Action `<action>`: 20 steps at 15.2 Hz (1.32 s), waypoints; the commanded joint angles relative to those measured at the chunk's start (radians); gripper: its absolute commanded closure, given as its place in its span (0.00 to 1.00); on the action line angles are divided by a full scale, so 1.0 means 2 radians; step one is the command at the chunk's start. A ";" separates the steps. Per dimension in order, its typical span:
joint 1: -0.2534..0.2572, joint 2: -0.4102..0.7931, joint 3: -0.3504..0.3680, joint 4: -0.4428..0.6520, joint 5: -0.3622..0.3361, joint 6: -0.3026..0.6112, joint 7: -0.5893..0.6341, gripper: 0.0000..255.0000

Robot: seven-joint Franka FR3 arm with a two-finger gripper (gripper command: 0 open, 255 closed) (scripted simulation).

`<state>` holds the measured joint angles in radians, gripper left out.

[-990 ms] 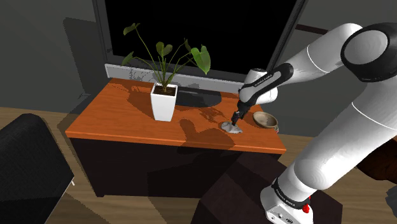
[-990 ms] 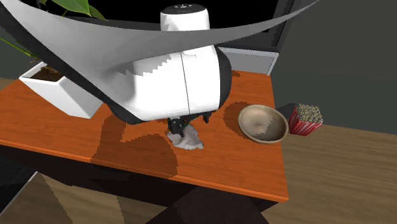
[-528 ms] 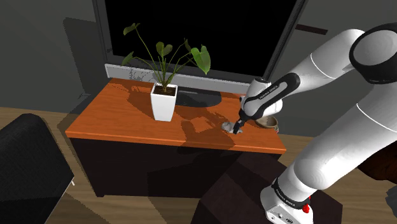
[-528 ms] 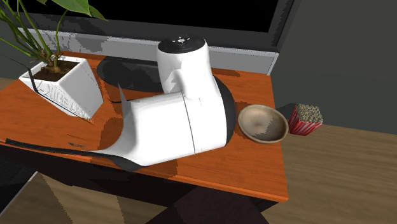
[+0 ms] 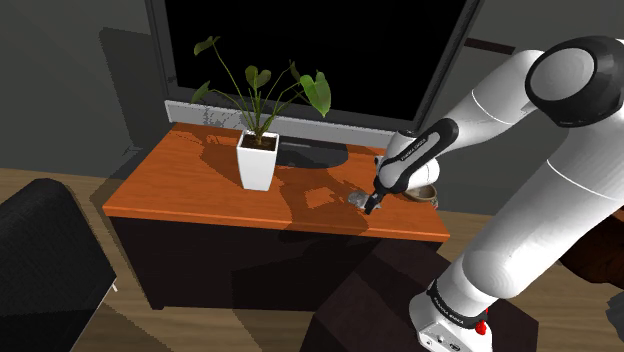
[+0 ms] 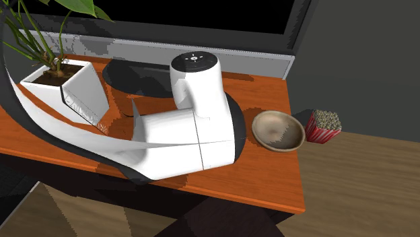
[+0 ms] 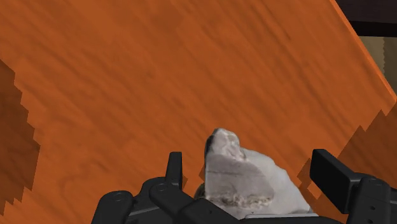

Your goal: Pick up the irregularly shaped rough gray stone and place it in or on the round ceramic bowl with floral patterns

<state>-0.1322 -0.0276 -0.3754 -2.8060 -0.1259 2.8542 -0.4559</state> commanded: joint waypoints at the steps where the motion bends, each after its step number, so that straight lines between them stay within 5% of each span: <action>1: 0.000 0.000 0.000 0.000 0.000 0.001 0.000 0.00; 3: 0.000 0.000 0.000 0.000 0.000 0.000 0.000 0.00; 4: 0.000 0.000 0.000 0.000 0.000 0.000 0.000 1.00; 13: 0.000 0.000 0.000 0.000 0.000 0.001 0.000 1.00; 20: -0.011 -0.067 0.004 0.002 -0.038 -0.067 0.025 1.00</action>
<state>-0.1512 -0.1435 -0.3668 -2.8026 -0.1943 2.7387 -0.4080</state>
